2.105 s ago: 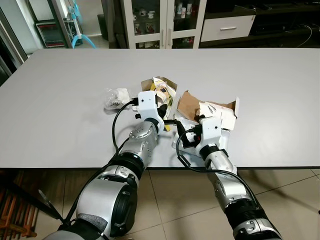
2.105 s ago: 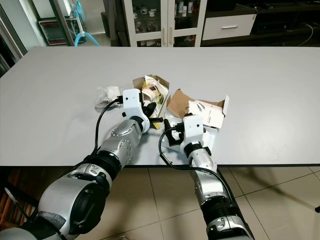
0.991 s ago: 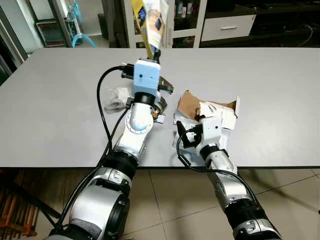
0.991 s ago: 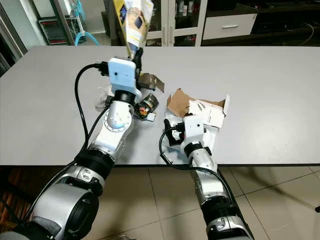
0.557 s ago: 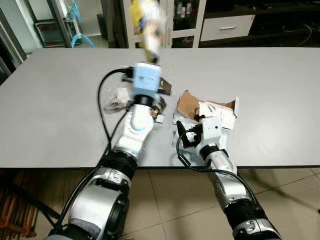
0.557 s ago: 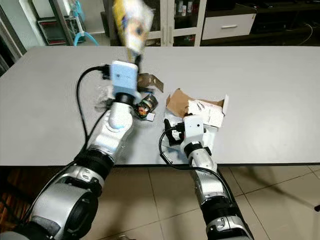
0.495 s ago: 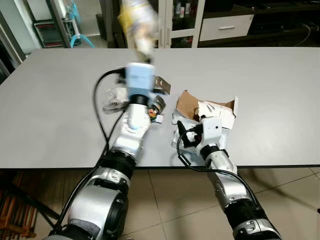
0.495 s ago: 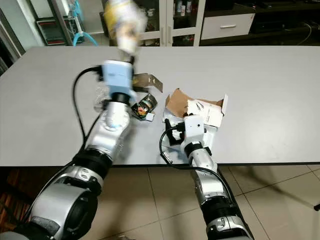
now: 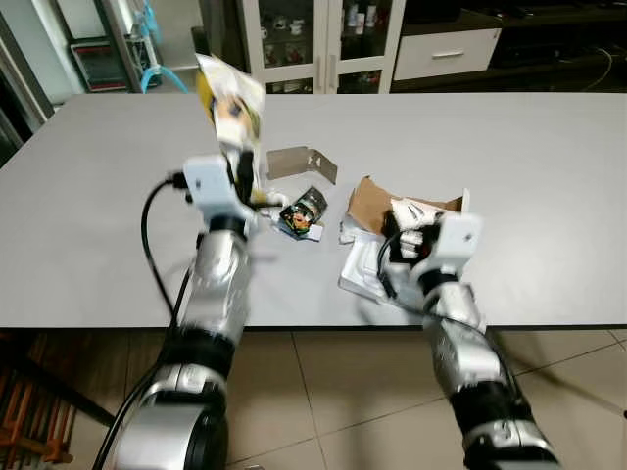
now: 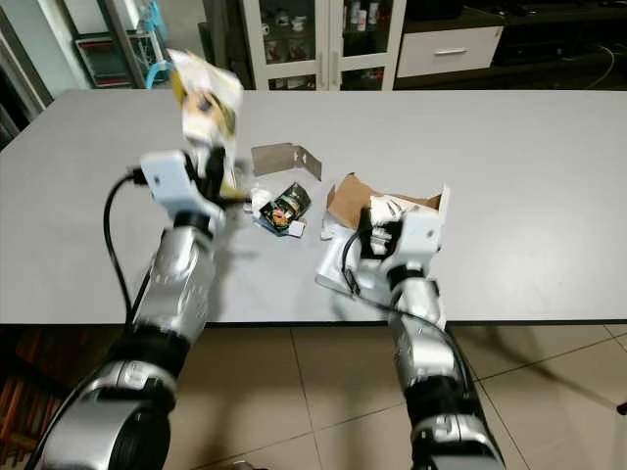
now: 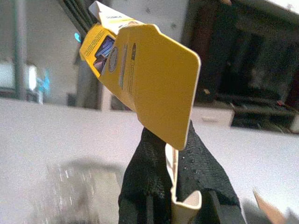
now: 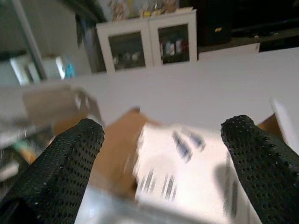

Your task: Picking trash to rubbish bin

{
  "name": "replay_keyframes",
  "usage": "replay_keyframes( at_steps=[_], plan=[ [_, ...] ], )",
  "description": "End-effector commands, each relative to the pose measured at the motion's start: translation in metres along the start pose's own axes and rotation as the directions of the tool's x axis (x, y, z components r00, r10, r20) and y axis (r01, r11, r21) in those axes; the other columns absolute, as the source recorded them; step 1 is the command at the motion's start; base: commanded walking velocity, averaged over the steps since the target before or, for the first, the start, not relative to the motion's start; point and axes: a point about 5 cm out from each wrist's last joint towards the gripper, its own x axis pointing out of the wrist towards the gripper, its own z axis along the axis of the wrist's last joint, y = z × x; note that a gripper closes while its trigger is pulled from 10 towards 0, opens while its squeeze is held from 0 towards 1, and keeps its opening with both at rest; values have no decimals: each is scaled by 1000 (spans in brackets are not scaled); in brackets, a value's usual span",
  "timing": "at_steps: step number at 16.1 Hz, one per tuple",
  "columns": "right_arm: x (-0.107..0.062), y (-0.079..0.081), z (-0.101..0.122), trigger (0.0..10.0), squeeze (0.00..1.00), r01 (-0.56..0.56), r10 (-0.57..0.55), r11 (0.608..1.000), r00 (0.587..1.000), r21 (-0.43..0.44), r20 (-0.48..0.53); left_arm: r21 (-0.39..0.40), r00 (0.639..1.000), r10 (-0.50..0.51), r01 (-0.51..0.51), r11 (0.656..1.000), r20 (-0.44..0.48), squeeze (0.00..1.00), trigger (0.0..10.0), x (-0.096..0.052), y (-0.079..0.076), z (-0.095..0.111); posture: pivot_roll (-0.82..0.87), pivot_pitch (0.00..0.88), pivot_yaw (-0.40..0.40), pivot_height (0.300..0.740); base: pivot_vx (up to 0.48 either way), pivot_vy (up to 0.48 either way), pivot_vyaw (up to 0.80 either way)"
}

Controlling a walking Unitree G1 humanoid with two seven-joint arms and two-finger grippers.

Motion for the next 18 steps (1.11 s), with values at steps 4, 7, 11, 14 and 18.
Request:
replay_keyframes(
  at_steps=[4,7,11,14,18],
  plan=[
    [4,-11,8,10000,0,44,-46,989,999,140,12,-205,987,-116,93,974,-108,0,10000,-12,0,-16,-25,12,38,740,0,0,0],
    [3,-12,6,10000,0,22,-23,973,1000,230,4,-226,981,-152,122,967,-121,0,10000,-18,-4,-21,-23,5,33,740,0,0,0],
    [5,-8,9,10000,0,-1,-3,959,1000,285,13,-260,974,-182,143,955,-136,0,10000,-19,-9,-23,-33,0,40,740,0,0,0],
    [4,-3,1,10000,0,-11,16,955,1000,297,-15,-275,973,-158,108,956,-170,0,10000,-22,-12,-32,-42,0,47,740,0,0,0],
    [2,-4,1,10000,0,-7,12,953,1000,304,-15,-289,973,-166,114,950,-160,0,10000,-19,-18,-29,-52,0,56,740,0,0,0]
  ],
)
